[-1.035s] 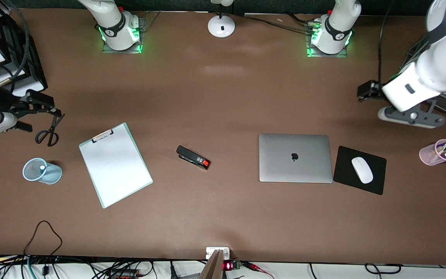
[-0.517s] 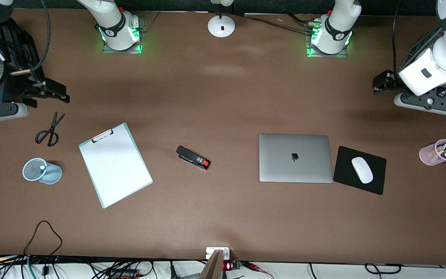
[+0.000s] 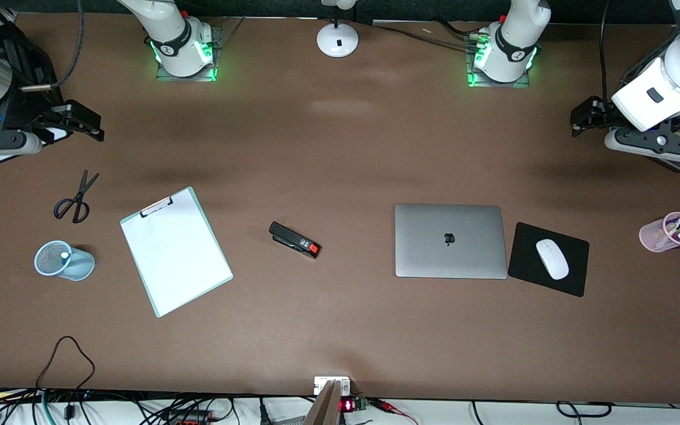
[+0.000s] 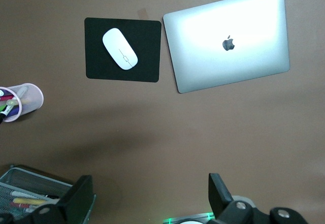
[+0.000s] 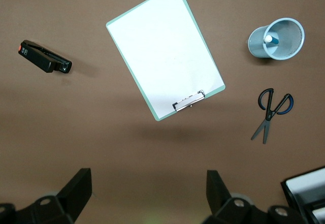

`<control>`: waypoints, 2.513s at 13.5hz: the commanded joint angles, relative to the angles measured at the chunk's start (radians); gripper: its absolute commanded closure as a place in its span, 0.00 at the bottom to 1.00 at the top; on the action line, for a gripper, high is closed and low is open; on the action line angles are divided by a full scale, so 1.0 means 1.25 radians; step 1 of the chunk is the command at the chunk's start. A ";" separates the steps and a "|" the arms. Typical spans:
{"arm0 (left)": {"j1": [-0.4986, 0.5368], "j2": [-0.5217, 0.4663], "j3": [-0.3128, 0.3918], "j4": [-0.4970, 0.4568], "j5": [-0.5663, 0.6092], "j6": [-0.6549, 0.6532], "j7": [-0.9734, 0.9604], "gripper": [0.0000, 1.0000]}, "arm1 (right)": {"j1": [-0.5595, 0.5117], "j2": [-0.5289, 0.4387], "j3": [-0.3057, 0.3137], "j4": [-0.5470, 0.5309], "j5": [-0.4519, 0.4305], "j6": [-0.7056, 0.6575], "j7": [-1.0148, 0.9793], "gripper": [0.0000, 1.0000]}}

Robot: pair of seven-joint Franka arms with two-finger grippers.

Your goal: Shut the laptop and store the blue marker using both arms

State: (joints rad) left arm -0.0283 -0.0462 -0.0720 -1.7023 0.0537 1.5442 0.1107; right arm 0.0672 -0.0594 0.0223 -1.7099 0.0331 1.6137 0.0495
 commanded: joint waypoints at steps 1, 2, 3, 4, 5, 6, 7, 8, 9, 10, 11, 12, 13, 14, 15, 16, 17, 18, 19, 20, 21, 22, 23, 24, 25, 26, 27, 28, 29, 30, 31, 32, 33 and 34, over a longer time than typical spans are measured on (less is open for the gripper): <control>-0.011 -0.018 0.015 -0.014 -0.020 0.009 0.010 0.00 | -0.001 -0.086 -0.001 -0.111 -0.011 0.055 0.047 0.00; -0.012 -0.018 0.017 -0.014 -0.020 0.009 0.010 0.00 | 0.001 -0.086 -0.001 -0.110 -0.014 0.058 0.091 0.00; -0.021 -0.018 0.023 -0.014 -0.020 0.009 0.008 0.00 | 0.003 -0.086 0.001 -0.110 -0.028 0.063 0.125 0.00; -0.034 -0.017 0.039 -0.013 -0.020 0.010 0.010 0.00 | 0.003 -0.086 0.001 -0.105 -0.034 0.080 0.154 0.00; -0.040 -0.017 0.046 -0.013 -0.020 0.010 0.010 0.00 | 0.001 -0.085 0.001 -0.099 -0.034 0.080 0.158 0.00; -0.039 -0.017 0.047 -0.013 -0.018 0.010 0.010 0.00 | 0.000 -0.085 -0.001 -0.099 -0.034 0.082 0.152 0.00; -0.039 -0.017 0.047 -0.013 -0.018 0.010 0.008 0.00 | 0.001 -0.083 0.001 -0.099 -0.039 0.086 0.142 0.00; -0.039 -0.017 0.047 -0.013 -0.018 0.009 0.008 0.00 | 0.001 -0.081 0.001 -0.099 -0.050 0.087 0.123 0.00; -0.038 -0.016 0.047 -0.013 -0.018 0.009 0.008 0.00 | 0.001 -0.081 0.001 -0.099 -0.051 0.088 0.087 0.00; -0.038 -0.016 0.047 -0.011 -0.018 0.009 0.010 0.00 | 0.001 -0.080 0.001 -0.099 -0.051 0.091 0.046 0.00; -0.038 -0.016 0.047 -0.011 -0.018 0.008 0.008 0.00 | 0.001 -0.081 0.001 -0.099 -0.049 0.090 0.003 0.00; -0.035 -0.015 0.047 -0.011 -0.018 0.008 0.008 0.00 | 0.001 -0.080 0.001 -0.100 -0.046 0.088 -0.015 0.00; -0.035 -0.015 0.047 -0.011 -0.017 0.007 0.010 0.00 | 0.001 -0.078 0.001 -0.100 -0.044 0.090 -0.015 0.00; -0.034 -0.015 0.047 -0.011 -0.016 0.007 0.011 0.00 | 0.000 -0.076 -0.001 -0.100 -0.041 0.091 -0.016 0.00; -0.033 -0.016 0.047 -0.011 -0.015 0.007 0.011 0.00 | 0.000 -0.075 -0.001 -0.100 -0.040 0.091 -0.015 0.00; -0.031 -0.016 0.047 -0.011 -0.015 0.005 0.011 0.00 | 0.001 -0.075 -0.001 -0.099 -0.040 0.091 -0.015 0.00; -0.031 -0.015 0.047 -0.011 -0.015 0.005 0.011 0.00 | 0.001 -0.075 0.001 -0.099 -0.040 0.091 -0.015 0.00; -0.031 -0.015 0.047 -0.011 -0.014 0.005 0.010 0.00 | 0.003 -0.075 0.001 -0.099 -0.039 0.090 -0.016 0.00; -0.033 -0.013 0.047 -0.011 -0.012 0.005 0.010 0.00 | 0.003 -0.076 0.001 -0.100 -0.039 0.087 -0.015 0.00; -0.033 -0.012 0.047 -0.011 -0.012 0.007 0.011 0.00 | 0.005 -0.078 0.001 -0.100 -0.029 0.085 -0.016 0.00; -0.031 -0.012 0.047 -0.011 -0.012 0.008 0.010 0.00 | 0.009 -0.081 0.001 -0.100 -0.016 0.082 -0.016 0.00; -0.031 -0.011 0.047 -0.011 -0.012 0.008 0.010 0.00 | 0.010 -0.087 0.001 -0.100 -0.009 0.077 -0.016 0.00; -0.031 -0.011 0.047 -0.011 -0.012 0.008 0.010 0.00 | 0.011 -0.096 0.001 -0.099 -0.007 0.072 -0.016 0.00; -0.031 -0.011 0.047 -0.011 -0.012 0.008 0.010 0.00 | 0.011 -0.101 0.001 -0.097 -0.007 0.070 -0.016 0.00; -0.031 -0.010 0.047 -0.011 -0.012 0.008 0.010 0.00 | 0.011 -0.101 -0.001 -0.088 -0.007 0.070 -0.017 0.00; -0.031 -0.011 0.047 -0.011 -0.012 0.008 0.010 0.00 | 0.010 -0.099 -0.002 -0.083 -0.006 0.069 -0.026 0.00; -0.031 -0.011 0.047 -0.011 -0.012 0.007 0.008 0.00 | 0.009 -0.099 -0.004 -0.083 -0.006 0.069 -0.035 0.00; -0.031 -0.011 0.047 -0.011 -0.012 0.007 0.010 0.00 | 0.009 -0.096 -0.004 -0.083 -0.006 0.068 -0.038 0.00; -0.033 -0.011 0.048 0.000 -0.010 0.007 0.010 0.00 | 0.009 -0.094 -0.004 -0.081 -0.006 0.069 -0.038 0.00; -0.031 -0.010 0.048 0.013 -0.009 0.002 0.008 0.00 | 0.009 -0.089 -0.003 -0.070 -0.007 0.070 -0.038 0.00; -0.030 -0.010 0.048 0.013 -0.006 0.002 0.008 0.00 | 0.008 -0.079 -0.004 -0.055 -0.007 0.069 -0.042 0.00; -0.025 -0.010 0.048 0.013 -0.007 0.000 0.010 0.00 | 0.005 -0.073 -0.006 -0.041 -0.008 0.069 -0.044 0.00; -0.022 -0.010 0.048 0.011 -0.006 0.000 0.010 0.00 | 0.002 -0.067 -0.007 -0.030 -0.010 0.069 -0.045 0.00; -0.022 -0.007 0.048 0.009 -0.007 0.000 0.010 0.00 | 0.000 -0.059 -0.007 -0.019 -0.014 0.069 -0.045 0.00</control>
State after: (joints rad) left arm -0.0590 -0.0480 -0.0182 -1.6919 0.0537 1.5470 0.1104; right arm 0.0750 -0.1640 0.0190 -1.7873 0.0071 1.7124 0.0184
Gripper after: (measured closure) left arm 0.000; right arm 0.000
